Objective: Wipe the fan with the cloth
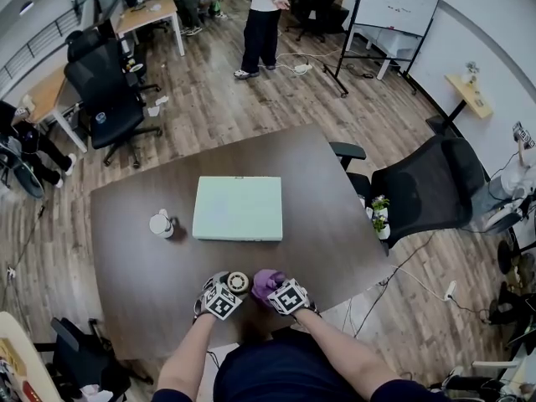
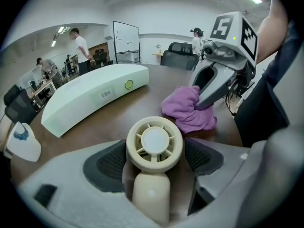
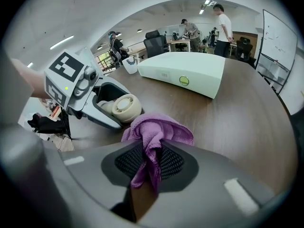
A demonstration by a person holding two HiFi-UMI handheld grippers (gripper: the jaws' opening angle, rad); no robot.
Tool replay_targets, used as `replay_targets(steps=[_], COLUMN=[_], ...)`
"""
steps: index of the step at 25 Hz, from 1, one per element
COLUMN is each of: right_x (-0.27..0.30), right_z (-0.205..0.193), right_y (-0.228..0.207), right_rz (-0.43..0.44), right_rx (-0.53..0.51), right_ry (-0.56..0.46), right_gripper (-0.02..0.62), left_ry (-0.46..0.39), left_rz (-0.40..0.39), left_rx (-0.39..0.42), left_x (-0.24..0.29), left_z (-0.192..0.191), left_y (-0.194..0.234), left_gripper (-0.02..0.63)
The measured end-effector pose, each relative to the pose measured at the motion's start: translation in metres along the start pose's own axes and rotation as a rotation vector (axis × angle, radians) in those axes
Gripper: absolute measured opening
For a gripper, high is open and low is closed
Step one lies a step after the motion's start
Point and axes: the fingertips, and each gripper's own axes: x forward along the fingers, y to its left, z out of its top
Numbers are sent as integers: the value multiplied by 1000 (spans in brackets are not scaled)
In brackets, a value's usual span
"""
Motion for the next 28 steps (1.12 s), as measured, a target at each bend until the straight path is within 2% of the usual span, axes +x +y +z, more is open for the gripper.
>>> replay_targets(steps=[5, 9, 15, 18, 23, 28], right_x=[-1, -3, -16, -26, -42, -56], right_z=[-4, -2, 15, 25, 41, 55], right_y=[0, 2, 15, 24, 47, 59], right_rz=[-3, -3, 43, 85, 175, 215], right_rx=[4, -6, -60, -79, -173, -228], right_ry=[0, -15, -111, -161, -230, -268], right_gripper=[89, 89, 87, 87, 87, 86], left_ry=[-15, -20, -39, -78, -171, -254], left_rz=[6, -5, 3, -1, 13, 34], left_rx=[-50, -50, -73, -54, -38, -9], left_x=[2, 3, -2, -13, -36, -59], left_z=[9, 8, 9, 13, 28, 41], left_y=[1, 1, 6, 1, -4, -5], left_gripper=[371, 370, 370, 370, 370, 369])
